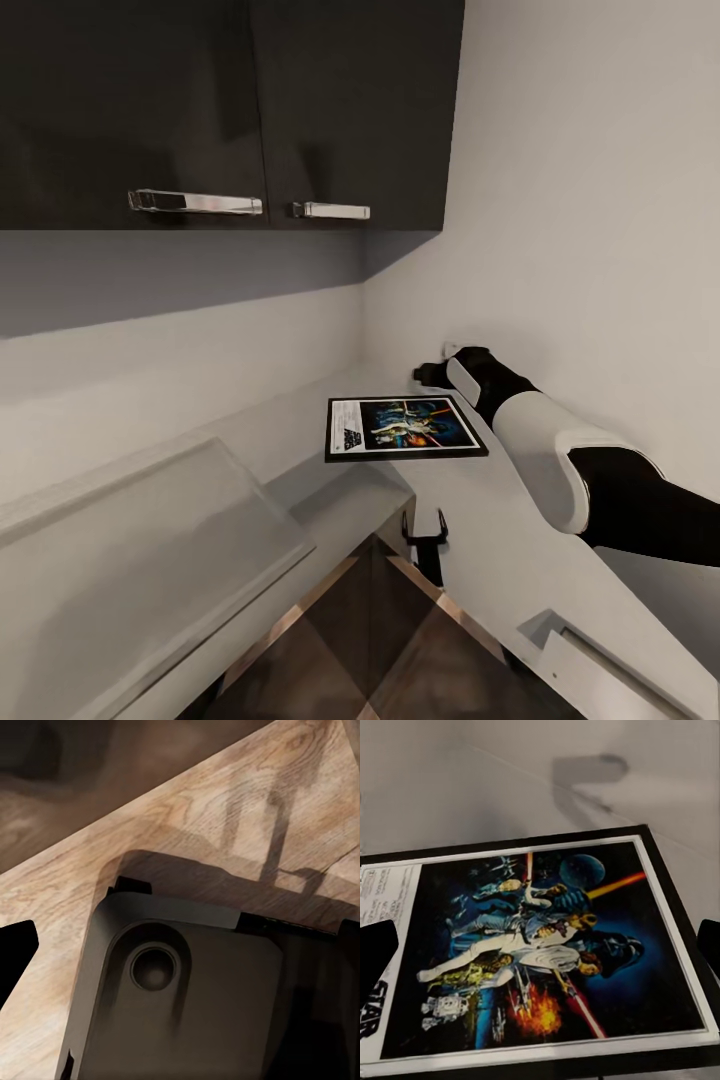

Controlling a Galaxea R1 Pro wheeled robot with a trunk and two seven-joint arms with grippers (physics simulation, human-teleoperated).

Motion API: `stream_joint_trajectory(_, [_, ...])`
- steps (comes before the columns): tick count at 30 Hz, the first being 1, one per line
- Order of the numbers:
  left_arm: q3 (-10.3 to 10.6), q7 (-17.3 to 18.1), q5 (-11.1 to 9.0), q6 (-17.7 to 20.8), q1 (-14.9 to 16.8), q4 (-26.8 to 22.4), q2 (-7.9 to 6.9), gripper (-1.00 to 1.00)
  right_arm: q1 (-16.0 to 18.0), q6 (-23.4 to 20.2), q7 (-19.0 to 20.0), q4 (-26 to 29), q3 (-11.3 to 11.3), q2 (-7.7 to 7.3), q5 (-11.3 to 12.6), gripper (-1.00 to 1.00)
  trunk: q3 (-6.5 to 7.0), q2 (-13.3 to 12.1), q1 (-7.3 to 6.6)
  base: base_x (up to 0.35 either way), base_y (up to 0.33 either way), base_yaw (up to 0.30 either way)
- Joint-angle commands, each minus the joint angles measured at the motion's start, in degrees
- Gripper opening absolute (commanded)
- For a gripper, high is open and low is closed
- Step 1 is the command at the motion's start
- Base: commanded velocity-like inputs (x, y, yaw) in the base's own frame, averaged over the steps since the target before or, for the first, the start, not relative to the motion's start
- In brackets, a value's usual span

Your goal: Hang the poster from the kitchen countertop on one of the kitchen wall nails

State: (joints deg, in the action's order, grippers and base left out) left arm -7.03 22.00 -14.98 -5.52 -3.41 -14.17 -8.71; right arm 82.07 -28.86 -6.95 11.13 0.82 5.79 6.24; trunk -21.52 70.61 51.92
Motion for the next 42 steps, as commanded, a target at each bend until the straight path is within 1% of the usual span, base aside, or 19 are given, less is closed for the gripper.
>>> stream_joint_trajectory(1, [-0.26,0.34,-0.1,0.09,-0.02,-0.06,0.01,1.0,0.02,-0.27,1.03,0.14,0.06,0.02,0.61,1.0,-0.06,0.04,0.0,0.0,0.0,0.0])
stream_joint_trajectory(3, [-0.26,0.33,-0.08,0.09,-0.02,-0.08,0.01,1.0,0.02,-0.29,1.77,0.17,0.06,0.02,0.58,1.0,-0.06,0.04,0.0,0.0,0.0,0.0])
stream_joint_trajectory(4, [-0.19,0.39,-0.12,0.15,-0.02,-0.13,0.01,1.0,0.02,-0.49,3.04,0.22,0.05,0.01,0.5,1.0,-0.12,0.04,0.0,0.0,0.0,0.0])
stream_joint_trajectory(8, [-0.1,0.46,-0.13,0.23,-0.02,-0.14,0.01,1.0,0.04,-0.73,3.03,0.23,-0.03,0.01,0.46,1.0,-0.44,0.04,0.0,0.0,0.0,0.0])
stream_joint_trajectory(10, [-0.01,0.52,-0.14,0.34,-0.02,-0.15,0.03,1.0,0.15,-1.59,3.0,0.32,-0.03,0.01,0.47,1.0,-0.62,0.04,0.0,0.0,0.0,0.0])
stream_joint_trajectory(11, [0.03,0.54,-0.14,0.4,-0.02,-0.15,0.05,1.0,0.38,-2.82,2.93,0.4,-0.03,0.01,0.49,1.0,-0.71,0.04,0.0,0.0,0.0,0.0])
stream_joint_trajectory(14, [0.04,0.56,-0.17,0.5,-0.02,-0.15,0.08,1.0,0.74,-4.62,2.83,0.48,0.02,-0.03,0.51,1.0,-0.98,0.04,0.0,0.0,0.0,0.0])
stream_joint_trajectory(17, [0.0,0.58,-0.2,0.56,-0.02,-0.12,0.09,1.0,1.79,-5.98,2.77,0.52,0.04,-0.03,0.5,1.0,-1.27,0.04,0.0,0.0,0.0,0.0])
stream_joint_trajectory(19, [-0.01,0.58,-0.22,0.6,-0.02,-0.09,0.13,1.0,3.63,-6.64,2.64,0.42,0.05,0.04,0.46,1.0,-1.45,0.04,0.0,0.0,0.0,0.0])
stream_joint_trajectory(20, [-0.05,0.58,-0.24,0.65,-0.02,-0.07,0.16,1.0,4.92,-6.95,1.62,0.44,0.08,0.13,0.5,1.0,-1.55,0.04,0.0,0.0,0.0,0.0])
stream_joint_trajectory(23, [-0.13,0.62,-0.27,0.67,-0.02,-0.07,0.17,1.0,5.54,-7.03,1.0,0.46,0.11,0.2,0.51,1.0,-1.83,0.04,0.0,0.0,0.0,0.0])
stream_joint_trajectory(28, [-0.34,3.49,-0.86,0.47,-0.02,1.05,0.19,1.0,6.13,-6.93,0.47,0.4,0.23,0.25,0.52,1.0,-2.31,0.04,0.0,0.0,0.0,0.0])
stream_joint_trajectory(37, [-0.28,3.82,-0.93,0.11,-0.02,1.25,0.76,1.0,6.17,-7.02,0.28,0.47,0.15,0.25,0.52,1.0,-3.16,0.04,0.0,0.0,0.0,0.0])
stream_joint_trajectory(42, [-0.29,3.9,-0.93,0.1,-0.02,1.25,0.8,1.0,6.43,-7.08,0.19,0.67,0.15,0.35,0.52,1.0,-3.63,0.04,0.0,0.0,0.0,0.0])
